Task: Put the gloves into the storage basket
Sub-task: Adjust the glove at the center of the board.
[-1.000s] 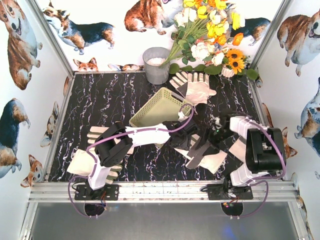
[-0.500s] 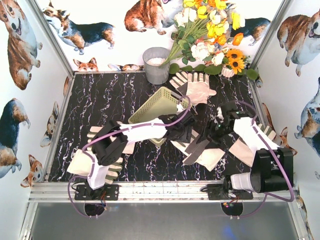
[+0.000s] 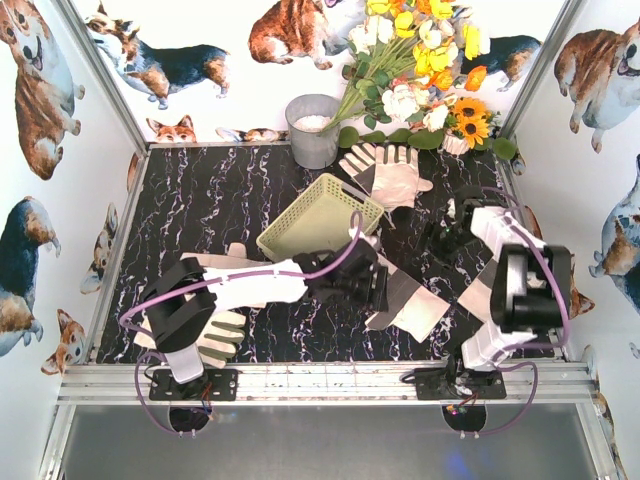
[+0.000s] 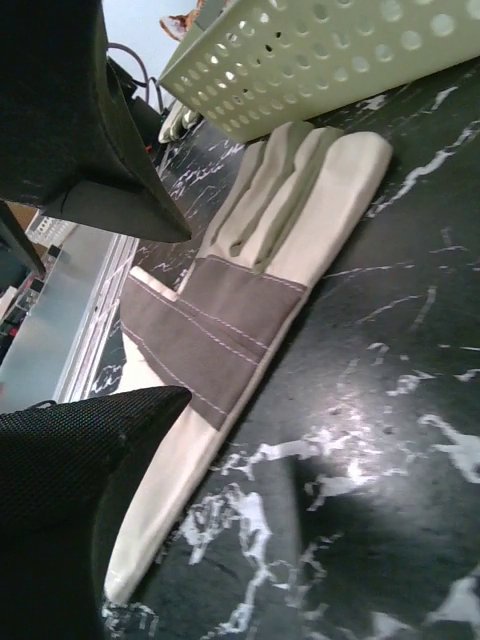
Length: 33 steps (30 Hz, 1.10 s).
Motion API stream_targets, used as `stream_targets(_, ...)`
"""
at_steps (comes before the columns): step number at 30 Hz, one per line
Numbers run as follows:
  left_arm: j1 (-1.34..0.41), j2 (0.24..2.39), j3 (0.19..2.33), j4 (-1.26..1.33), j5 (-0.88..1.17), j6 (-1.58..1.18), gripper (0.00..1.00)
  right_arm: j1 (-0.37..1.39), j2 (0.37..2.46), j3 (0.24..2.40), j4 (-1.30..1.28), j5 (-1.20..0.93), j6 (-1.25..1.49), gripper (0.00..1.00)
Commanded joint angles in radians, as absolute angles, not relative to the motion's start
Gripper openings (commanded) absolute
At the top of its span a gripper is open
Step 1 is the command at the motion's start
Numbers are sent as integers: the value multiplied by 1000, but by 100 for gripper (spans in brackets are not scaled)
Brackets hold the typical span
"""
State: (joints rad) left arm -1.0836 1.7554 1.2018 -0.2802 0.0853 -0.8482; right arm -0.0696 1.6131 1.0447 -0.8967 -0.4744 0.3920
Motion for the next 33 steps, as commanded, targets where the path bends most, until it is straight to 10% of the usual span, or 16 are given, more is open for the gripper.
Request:
stream_targets(1,-1109,1785,1164,-215,168,-887,62,-78,1691,1130,-871,-511,351,62)
stream_targets(14,-1109,1922,1159,-129,225,-930,60,-82,1720,1080,-882,-500,354,62)
stream_targets(23,-1108,1885,1165,-242,100,-958,13,-82,1698,1024,-881,-518,378,62)
stream_targets(33,-1082,1718,1077,-396,24,-1011,6,-65,1589,899,-883,-541,415,62)
